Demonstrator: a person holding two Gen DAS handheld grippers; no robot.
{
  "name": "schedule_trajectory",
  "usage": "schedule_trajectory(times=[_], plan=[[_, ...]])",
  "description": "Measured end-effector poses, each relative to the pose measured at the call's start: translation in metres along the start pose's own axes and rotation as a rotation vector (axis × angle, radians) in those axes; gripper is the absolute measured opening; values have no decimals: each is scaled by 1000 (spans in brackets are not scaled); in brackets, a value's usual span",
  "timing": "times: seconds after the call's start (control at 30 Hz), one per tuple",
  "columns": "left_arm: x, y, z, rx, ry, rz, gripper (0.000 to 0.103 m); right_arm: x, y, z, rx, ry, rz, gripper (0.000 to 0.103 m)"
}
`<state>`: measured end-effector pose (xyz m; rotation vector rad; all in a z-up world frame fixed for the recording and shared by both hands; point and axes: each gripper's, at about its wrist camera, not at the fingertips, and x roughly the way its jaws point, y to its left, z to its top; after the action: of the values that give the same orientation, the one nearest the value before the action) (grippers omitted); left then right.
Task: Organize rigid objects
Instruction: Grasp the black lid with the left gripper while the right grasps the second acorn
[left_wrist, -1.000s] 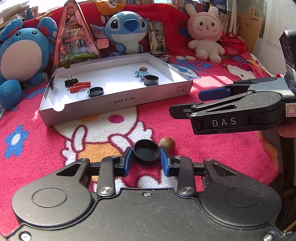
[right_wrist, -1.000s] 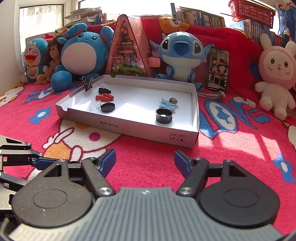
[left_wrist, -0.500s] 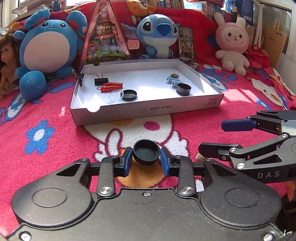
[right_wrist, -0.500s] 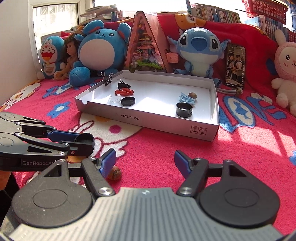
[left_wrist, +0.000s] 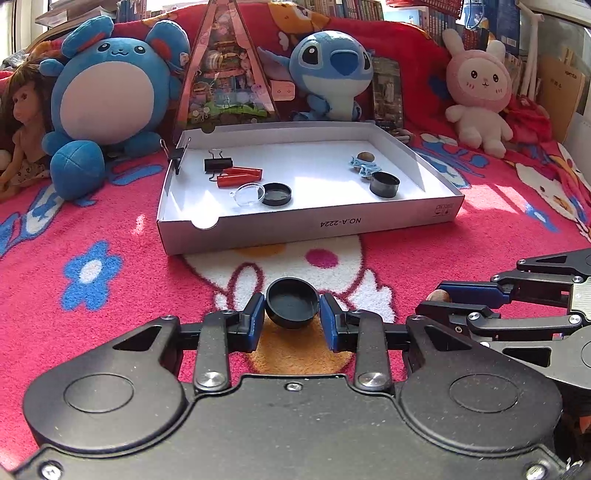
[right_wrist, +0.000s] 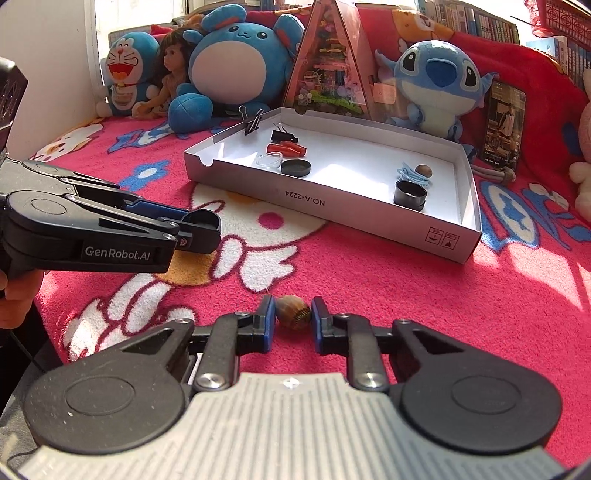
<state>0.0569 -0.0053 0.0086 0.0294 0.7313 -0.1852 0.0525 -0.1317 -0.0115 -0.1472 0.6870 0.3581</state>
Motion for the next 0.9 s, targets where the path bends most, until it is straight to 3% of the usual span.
schedule_trajectory(times=[0.1, 0.63, 0.9], plan=[[1, 4, 7, -18, -6, 4, 31, -1, -7, 4, 41, -37, -61, 25], [19, 19, 57, -62, -78, 61, 31, 17, -41, 48, 174, -105, -144, 25], [41, 24, 73, -83, -53, 63, 31, 35, -64, 65, 265, -94, -165, 25]])
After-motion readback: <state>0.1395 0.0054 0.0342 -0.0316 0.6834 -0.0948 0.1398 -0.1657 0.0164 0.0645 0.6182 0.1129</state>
